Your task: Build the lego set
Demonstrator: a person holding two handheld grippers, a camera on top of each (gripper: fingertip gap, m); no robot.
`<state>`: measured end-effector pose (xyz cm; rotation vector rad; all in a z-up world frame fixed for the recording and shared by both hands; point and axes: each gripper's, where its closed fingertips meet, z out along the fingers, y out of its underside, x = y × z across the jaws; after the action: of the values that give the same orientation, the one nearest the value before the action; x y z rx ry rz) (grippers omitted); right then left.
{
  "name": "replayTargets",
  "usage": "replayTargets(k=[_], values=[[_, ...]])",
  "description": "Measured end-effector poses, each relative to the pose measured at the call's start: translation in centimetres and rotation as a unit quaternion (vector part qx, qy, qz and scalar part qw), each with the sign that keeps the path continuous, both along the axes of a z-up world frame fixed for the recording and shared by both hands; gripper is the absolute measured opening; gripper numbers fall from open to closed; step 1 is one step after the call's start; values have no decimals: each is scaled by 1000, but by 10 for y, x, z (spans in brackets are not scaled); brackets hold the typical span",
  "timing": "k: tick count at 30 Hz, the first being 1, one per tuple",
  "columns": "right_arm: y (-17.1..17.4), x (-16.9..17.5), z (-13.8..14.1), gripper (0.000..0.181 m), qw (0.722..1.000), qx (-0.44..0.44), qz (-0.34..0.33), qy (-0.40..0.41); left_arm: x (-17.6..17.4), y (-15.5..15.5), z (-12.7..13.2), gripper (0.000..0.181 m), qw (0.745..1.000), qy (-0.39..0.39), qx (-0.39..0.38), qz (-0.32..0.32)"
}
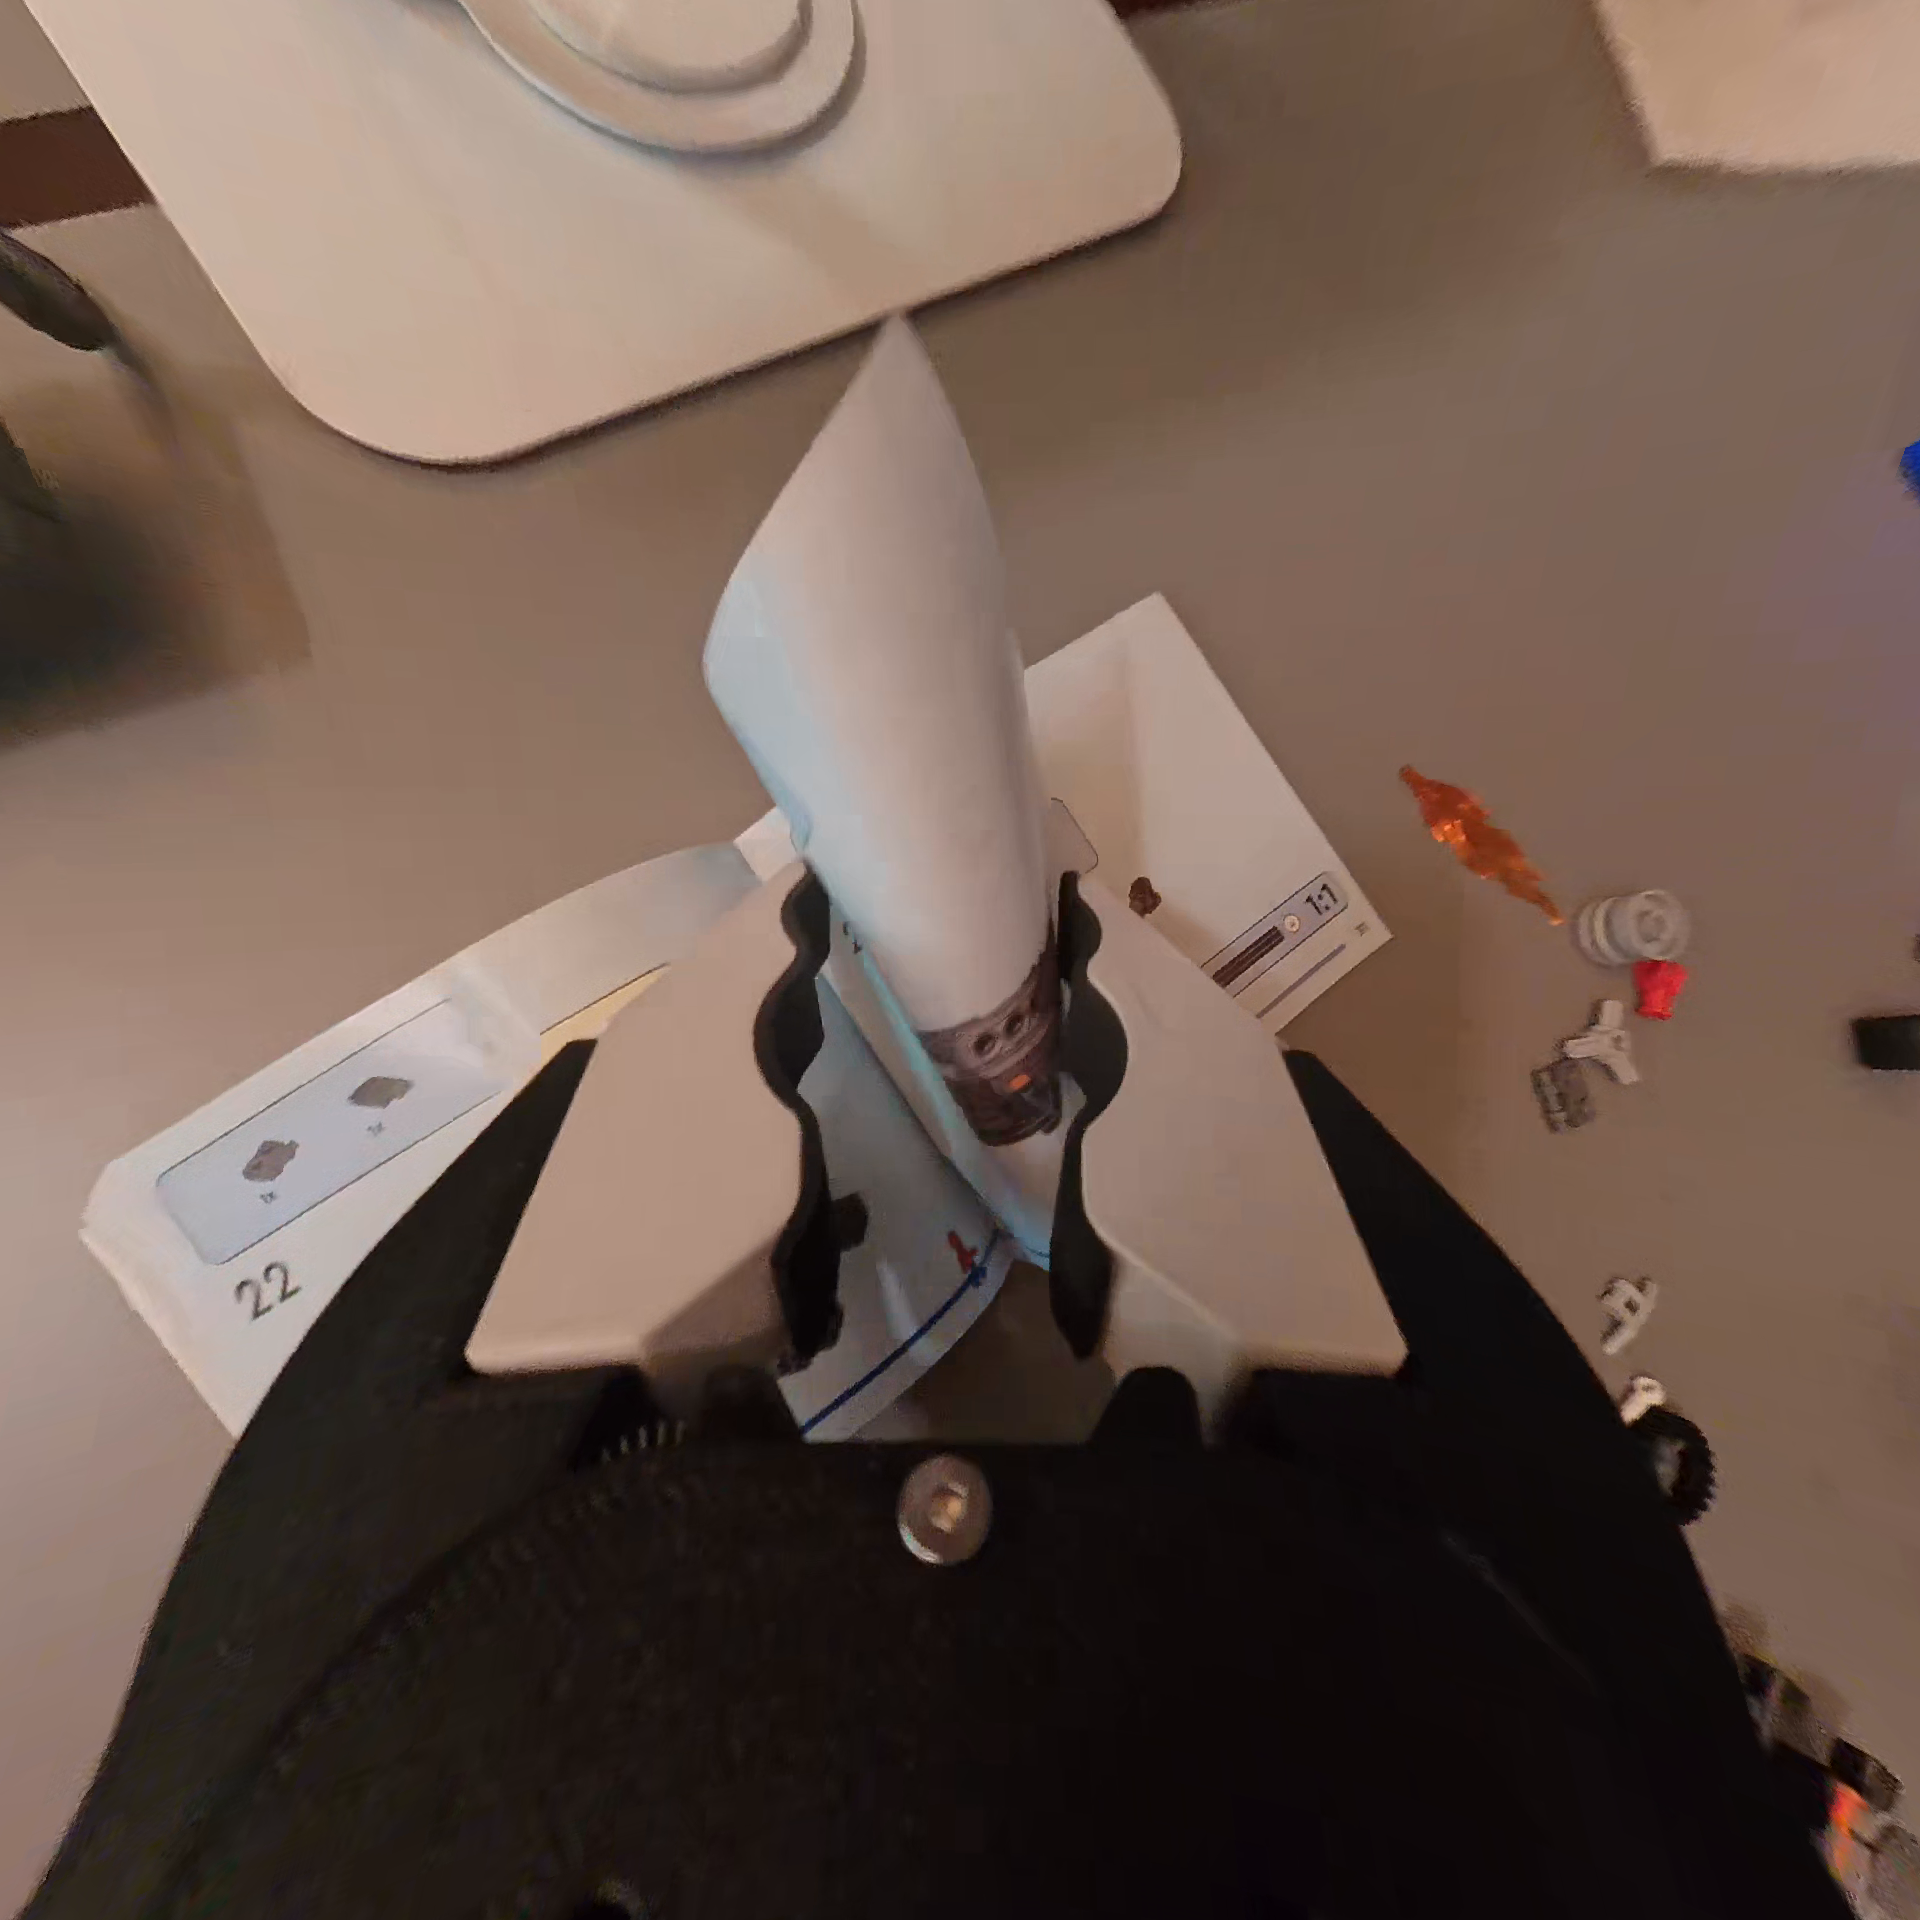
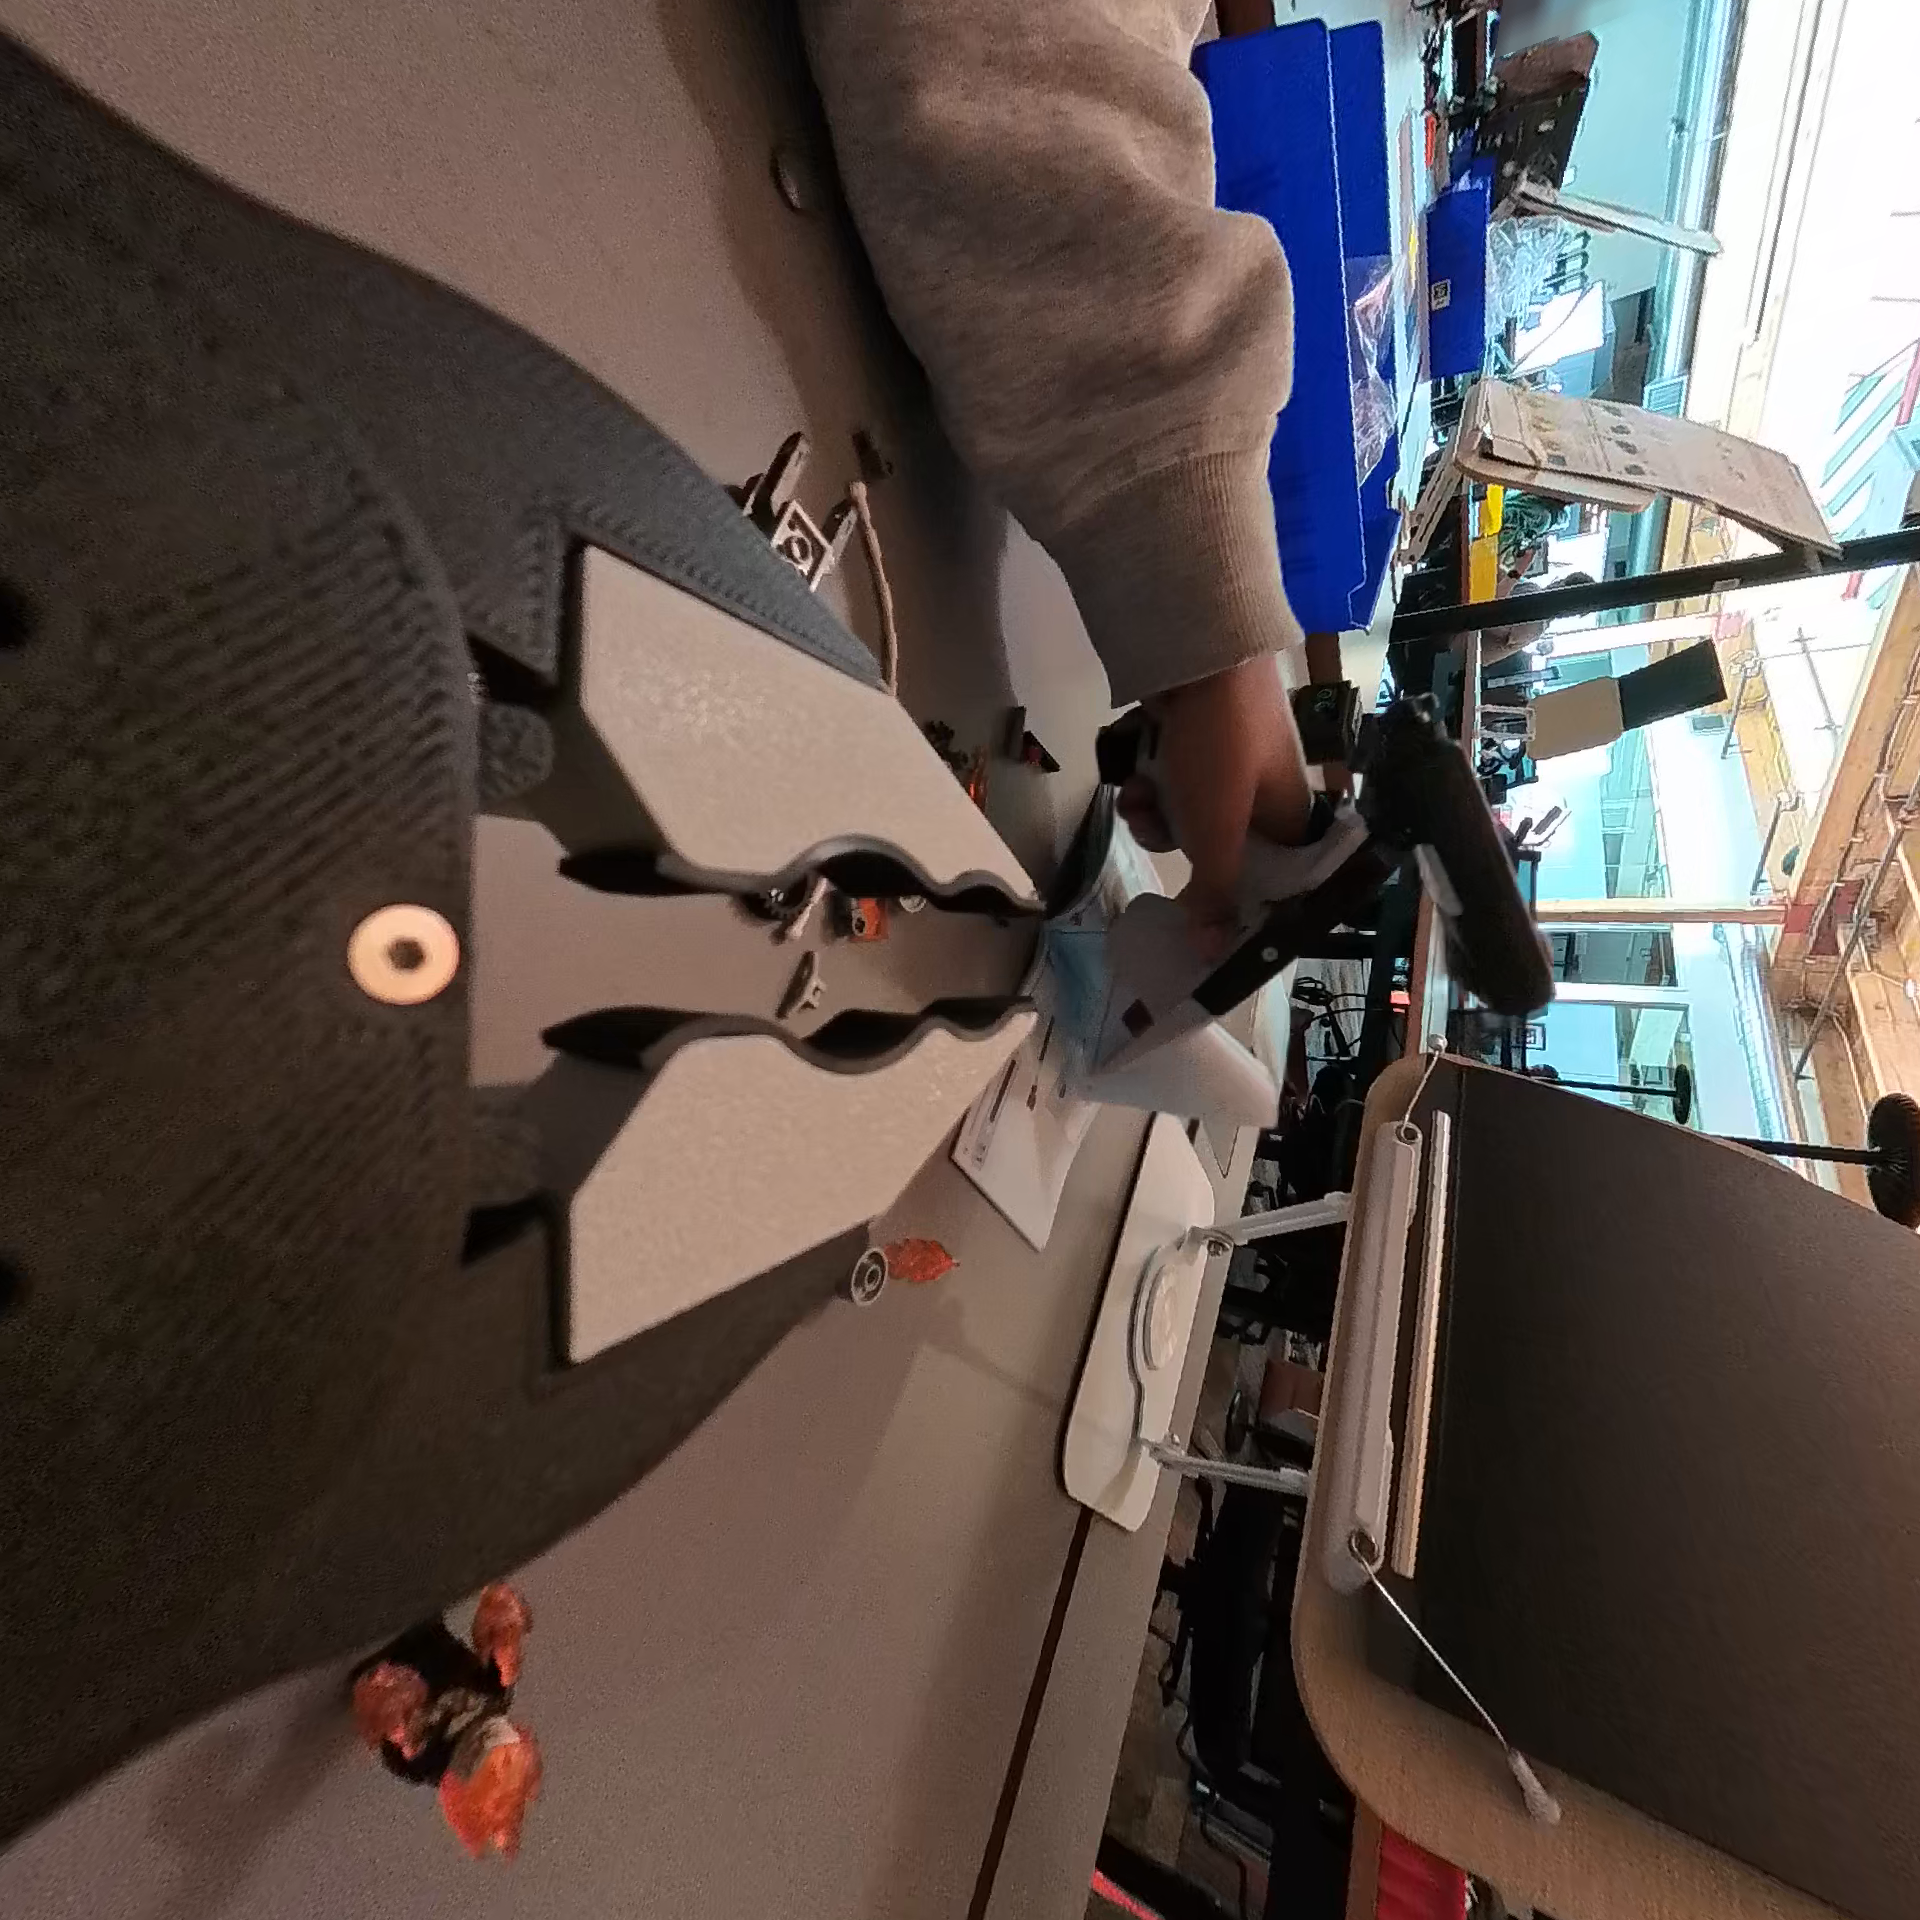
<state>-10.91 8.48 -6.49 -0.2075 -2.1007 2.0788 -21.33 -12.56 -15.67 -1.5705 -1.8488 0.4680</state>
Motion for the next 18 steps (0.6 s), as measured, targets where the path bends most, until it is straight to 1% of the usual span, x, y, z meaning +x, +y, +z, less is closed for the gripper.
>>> replayTargets(k=[1, 4, 6, 8, 12, 14, 16, 18], values=[[0, 0, 0, 13, 1000, 0, 0, 0, 1, -3, 4, 40, 1000, 8, 8, 1], [0, 0, 0, 13, 1000, 0, 0, 0, 4, -13, 13, 40, 999, 28, 32, 7], [0, 0, 0, 13, 1000, -1, 0, 0, 9, -19, 15, 41, 998, 32, 51, 13], [0, 0, 0, 13, 1000, -1, 0, 1, 15, -28, 15, 42, 998, 31, 51, 22], [0, 0, 0, 13, 1000, -1, 0, 1, 37, -58, 9, 50, 999, 16, -5, 52], [0, 0, 0, 13, 1000, 0, 0, 1, 48, -74, 12, 56, 997, 17, -29, 72], [0, 0, 0, 13, 1000, 1, 0, 1, 59, -89, 18, 62, 994, 26, -47, 96], [0, 0, 0, 13, 1000, 2, 0, 1, 67, -101, 31, 65, 990, 53, -61, 118]])
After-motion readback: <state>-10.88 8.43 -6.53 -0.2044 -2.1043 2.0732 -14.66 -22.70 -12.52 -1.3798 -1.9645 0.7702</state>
